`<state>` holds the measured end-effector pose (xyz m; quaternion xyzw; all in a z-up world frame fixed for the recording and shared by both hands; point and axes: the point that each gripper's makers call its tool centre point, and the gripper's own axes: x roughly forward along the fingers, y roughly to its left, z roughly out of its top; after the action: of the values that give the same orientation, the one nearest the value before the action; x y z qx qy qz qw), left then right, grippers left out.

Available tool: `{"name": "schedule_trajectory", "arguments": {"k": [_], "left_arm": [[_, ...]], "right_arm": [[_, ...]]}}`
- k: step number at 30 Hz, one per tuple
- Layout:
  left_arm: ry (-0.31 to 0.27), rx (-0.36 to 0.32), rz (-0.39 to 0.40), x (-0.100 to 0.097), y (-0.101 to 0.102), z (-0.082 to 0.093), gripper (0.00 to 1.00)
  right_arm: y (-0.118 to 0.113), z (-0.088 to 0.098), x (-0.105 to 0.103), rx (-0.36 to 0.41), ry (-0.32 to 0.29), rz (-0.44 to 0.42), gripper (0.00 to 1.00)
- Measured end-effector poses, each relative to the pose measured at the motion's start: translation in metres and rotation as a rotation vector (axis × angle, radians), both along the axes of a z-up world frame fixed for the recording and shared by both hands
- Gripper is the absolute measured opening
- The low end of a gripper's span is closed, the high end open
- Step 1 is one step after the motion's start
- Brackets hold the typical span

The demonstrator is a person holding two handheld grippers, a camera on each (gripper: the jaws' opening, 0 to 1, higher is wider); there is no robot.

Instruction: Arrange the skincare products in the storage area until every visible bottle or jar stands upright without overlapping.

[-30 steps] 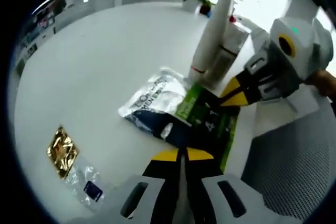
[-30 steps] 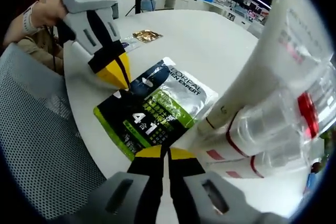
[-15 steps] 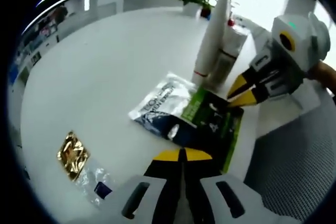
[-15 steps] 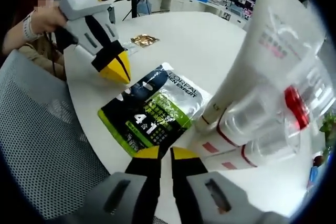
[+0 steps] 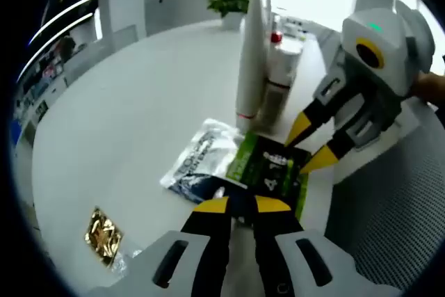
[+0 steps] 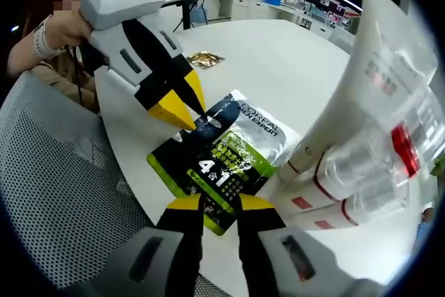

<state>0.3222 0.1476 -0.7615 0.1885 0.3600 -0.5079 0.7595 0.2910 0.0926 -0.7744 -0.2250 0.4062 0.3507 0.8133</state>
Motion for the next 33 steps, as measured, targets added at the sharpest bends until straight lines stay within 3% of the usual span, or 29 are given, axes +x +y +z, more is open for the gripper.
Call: {"name": "schedule_trajectory", "arguments": {"k": [14, 33], "left_arm": [[0.032, 0.052, -0.037, -0.004, 0.002, -0.021, 0.1], [0.004, 0.055, -0.018, 0.009, -0.001, -0.02, 0.1]], "right_arm": [[0.002, -0.008, 0.001, -0.012, 0.021, 0.018, 0.2], [-0.001, -0.009, 0.012, -0.007, 0.015, -0.017, 0.21]]}}
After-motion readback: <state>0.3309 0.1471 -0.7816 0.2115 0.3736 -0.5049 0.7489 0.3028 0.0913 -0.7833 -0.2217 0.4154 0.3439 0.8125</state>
